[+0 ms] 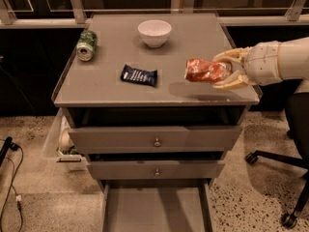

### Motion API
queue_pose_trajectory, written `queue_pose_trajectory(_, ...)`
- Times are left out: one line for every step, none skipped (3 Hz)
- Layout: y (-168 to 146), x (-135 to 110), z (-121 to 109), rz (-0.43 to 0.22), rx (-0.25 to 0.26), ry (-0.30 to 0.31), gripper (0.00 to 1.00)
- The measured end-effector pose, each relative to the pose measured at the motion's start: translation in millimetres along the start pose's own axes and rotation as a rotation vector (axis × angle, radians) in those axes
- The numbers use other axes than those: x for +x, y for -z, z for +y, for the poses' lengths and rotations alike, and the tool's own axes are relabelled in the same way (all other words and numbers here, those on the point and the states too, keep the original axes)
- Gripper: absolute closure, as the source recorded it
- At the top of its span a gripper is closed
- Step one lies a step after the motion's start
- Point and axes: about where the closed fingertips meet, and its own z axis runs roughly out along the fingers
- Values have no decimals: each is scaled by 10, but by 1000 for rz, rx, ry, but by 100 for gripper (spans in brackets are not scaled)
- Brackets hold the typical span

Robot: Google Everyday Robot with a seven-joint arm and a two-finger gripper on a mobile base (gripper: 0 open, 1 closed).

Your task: Pick coke can from bottom drawer and place on counter

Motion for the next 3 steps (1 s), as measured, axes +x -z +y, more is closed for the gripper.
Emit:
queue_pose_trajectory(-129, 159, -336, -33, 54, -50, 100)
queue_pose_trajectory(-286, 296, -651, -62, 95, -129, 100)
queue_pose_trajectory(-417, 444, -798, -57, 100, -251, 100)
